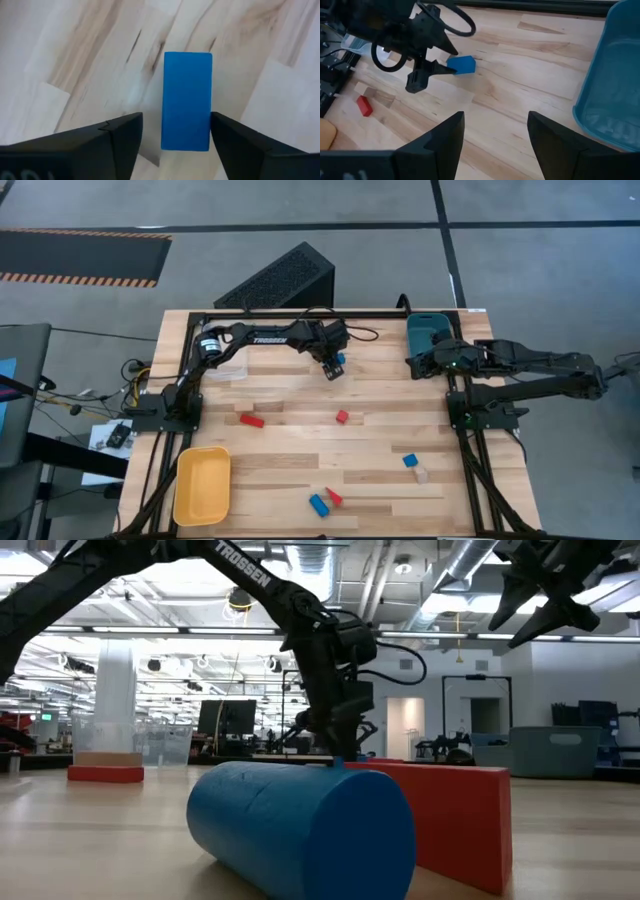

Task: Sort & place blocks by color
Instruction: Put the top blue block into the yellow bin

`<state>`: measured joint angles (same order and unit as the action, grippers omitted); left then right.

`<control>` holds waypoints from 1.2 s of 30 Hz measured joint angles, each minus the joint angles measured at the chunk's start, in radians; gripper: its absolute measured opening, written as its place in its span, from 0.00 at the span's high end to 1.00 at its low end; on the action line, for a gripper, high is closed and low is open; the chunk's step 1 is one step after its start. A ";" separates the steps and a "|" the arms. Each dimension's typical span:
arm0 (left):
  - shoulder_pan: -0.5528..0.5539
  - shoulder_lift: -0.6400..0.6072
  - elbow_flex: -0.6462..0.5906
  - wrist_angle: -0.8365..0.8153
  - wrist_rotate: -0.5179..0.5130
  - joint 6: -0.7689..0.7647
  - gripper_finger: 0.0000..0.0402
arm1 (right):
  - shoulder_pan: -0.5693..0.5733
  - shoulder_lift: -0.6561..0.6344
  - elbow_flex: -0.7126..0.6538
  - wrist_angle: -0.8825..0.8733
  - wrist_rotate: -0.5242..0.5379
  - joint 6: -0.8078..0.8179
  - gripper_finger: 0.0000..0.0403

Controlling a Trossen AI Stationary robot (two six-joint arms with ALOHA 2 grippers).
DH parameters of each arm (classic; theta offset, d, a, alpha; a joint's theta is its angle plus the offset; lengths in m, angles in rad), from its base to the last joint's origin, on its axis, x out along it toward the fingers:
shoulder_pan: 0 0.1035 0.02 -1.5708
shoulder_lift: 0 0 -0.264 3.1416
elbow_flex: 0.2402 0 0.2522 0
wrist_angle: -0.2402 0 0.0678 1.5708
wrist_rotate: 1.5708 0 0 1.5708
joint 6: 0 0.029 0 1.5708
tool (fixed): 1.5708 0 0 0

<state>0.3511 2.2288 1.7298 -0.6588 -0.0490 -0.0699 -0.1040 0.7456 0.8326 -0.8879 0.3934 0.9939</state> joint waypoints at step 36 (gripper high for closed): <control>-0.016 -0.013 0.111 -0.200 0.090 -0.169 0.70 | -0.044 -0.006 0.000 0.077 -0.035 -0.291 0.39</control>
<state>0.3354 2.2158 1.8404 -0.8593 0.0410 -0.2391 -0.1481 0.7395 0.8326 -0.8106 0.3587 0.7034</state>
